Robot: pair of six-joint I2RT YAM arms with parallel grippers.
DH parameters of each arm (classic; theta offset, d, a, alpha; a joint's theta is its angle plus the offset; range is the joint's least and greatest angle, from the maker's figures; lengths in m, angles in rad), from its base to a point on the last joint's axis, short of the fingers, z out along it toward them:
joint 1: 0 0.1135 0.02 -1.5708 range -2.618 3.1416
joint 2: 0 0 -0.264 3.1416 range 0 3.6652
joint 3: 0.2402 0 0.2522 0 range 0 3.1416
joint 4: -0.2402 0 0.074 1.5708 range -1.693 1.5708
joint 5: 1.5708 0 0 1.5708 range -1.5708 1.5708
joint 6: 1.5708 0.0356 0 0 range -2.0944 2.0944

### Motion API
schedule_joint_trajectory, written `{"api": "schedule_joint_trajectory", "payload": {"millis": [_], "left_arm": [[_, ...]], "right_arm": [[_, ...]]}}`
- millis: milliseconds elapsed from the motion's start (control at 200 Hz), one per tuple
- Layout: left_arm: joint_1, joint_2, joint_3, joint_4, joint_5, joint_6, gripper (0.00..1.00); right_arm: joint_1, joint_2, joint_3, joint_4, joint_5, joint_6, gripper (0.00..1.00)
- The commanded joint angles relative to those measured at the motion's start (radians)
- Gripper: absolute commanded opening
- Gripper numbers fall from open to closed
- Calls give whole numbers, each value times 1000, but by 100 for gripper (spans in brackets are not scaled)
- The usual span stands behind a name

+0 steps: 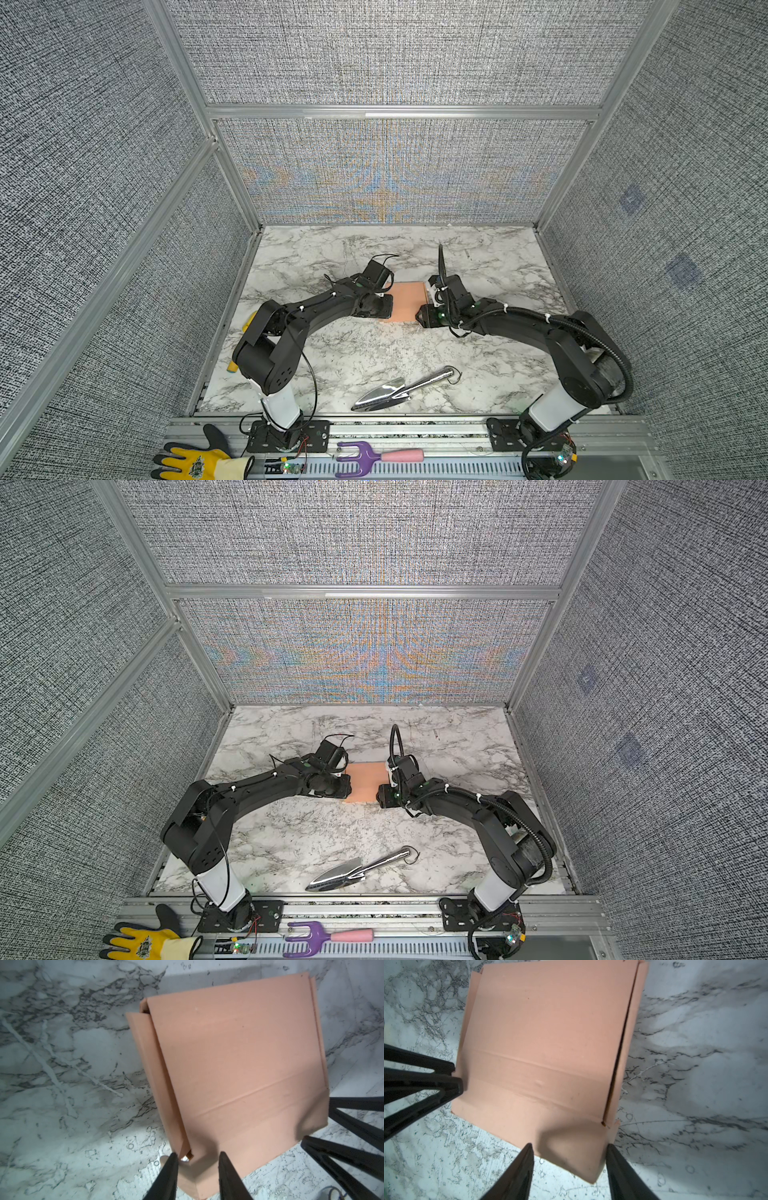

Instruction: Fold the paper box

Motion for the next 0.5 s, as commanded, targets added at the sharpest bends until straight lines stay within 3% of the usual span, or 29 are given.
{"api": "schedule_joint_trajectory", "payload": {"millis": [0, 495], "left_arm": [[0, -7, 6, 21, 21, -5, 36], [-1, -27, 23, 26, 32, -13, 36]], "right_arm": [[3, -8, 2, 27, -18, 0, 56], [-5, -33, 45, -30, -32, 22, 51]]}}
